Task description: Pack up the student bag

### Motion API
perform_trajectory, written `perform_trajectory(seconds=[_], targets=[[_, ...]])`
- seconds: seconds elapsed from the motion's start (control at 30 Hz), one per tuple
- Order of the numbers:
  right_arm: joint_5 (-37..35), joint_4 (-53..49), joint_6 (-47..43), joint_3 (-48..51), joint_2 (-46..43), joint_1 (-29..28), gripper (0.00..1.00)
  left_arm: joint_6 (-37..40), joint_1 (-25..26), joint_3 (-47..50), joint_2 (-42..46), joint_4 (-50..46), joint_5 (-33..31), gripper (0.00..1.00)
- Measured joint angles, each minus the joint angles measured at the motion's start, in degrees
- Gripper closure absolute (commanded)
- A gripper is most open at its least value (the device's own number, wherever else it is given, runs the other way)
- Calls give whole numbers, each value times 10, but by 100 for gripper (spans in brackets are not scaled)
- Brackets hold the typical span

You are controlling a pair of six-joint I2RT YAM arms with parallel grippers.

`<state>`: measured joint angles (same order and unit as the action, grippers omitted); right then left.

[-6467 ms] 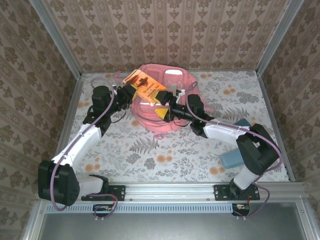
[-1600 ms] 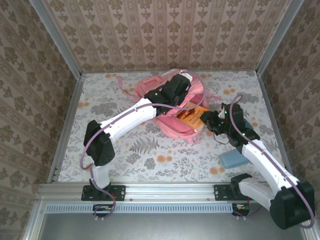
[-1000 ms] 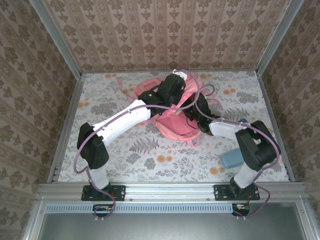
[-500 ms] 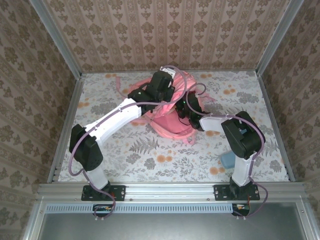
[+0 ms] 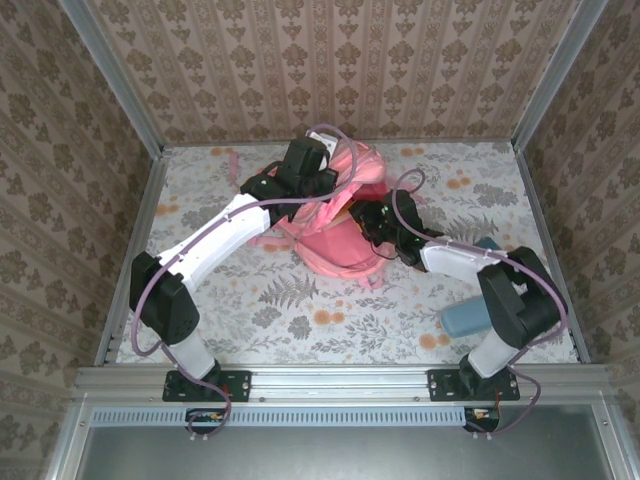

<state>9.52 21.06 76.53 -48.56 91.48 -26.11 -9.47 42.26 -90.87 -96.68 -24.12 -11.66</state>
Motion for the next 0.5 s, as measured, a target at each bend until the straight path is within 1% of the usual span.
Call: perform_trajectory(seconds=[0.1,0.23,0.37,0.5], targets=[[1,-23,-10,33,-52,5,67,0,-1,5,0,0,19,100],[-14,-91,-40,73,-144,10,66,-5,-4,6,0,-3,47,100],[-78,-207,-103,88,-259,11,63,-18,-8,-3,-20,1,85,100],[-156,-318,-167,89,-367,11,57,-40,-7,-44,-77,0,135,93]])
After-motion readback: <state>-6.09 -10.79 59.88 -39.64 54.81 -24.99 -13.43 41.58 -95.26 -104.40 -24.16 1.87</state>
